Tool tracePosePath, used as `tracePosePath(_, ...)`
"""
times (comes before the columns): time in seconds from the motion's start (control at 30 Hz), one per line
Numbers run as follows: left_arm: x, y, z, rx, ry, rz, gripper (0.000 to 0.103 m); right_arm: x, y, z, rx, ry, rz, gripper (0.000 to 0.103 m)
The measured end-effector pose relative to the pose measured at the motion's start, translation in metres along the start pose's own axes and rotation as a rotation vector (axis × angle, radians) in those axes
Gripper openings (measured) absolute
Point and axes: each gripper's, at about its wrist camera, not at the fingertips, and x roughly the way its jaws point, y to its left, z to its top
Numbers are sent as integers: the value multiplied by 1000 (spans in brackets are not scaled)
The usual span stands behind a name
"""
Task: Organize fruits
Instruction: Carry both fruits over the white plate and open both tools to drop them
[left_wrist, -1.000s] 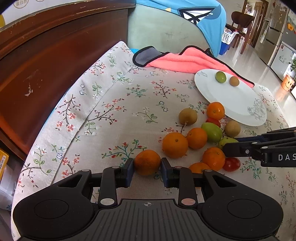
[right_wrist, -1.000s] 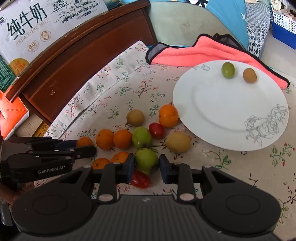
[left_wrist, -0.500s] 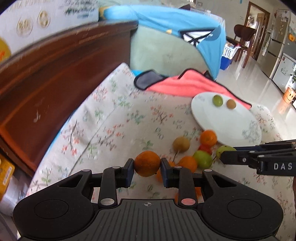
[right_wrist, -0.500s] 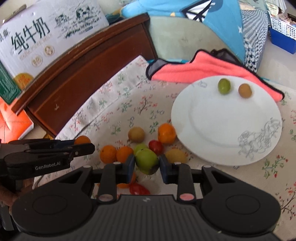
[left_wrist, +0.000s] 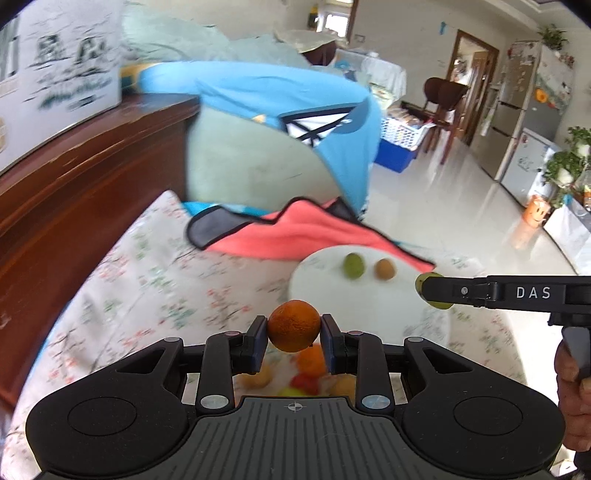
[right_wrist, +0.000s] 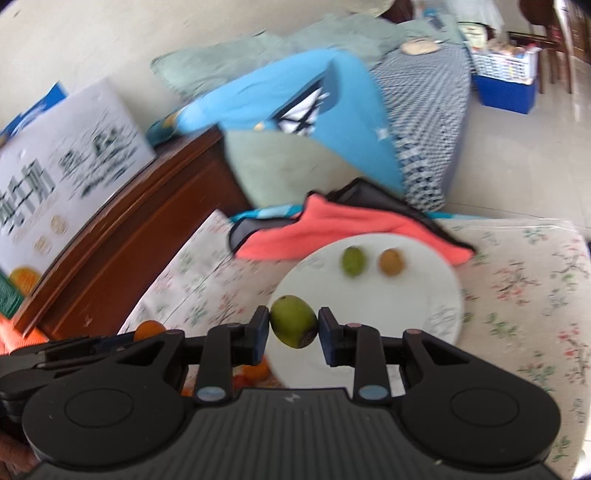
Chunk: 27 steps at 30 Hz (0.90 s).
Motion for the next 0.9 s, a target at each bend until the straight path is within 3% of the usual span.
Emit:
tracePosePath(0.17,16,-16,5,5,5,-16,28,-6,-22,0,57,-11,-44,29)
tracePosePath(0.63,68,-46,-5,-6,115,-34,28,20,-45,-14,187,96,-81,29)
tracePosePath(0.9,83,-53,-9,-19,144,-32,29,30,-54,-19,226,115,-107,29)
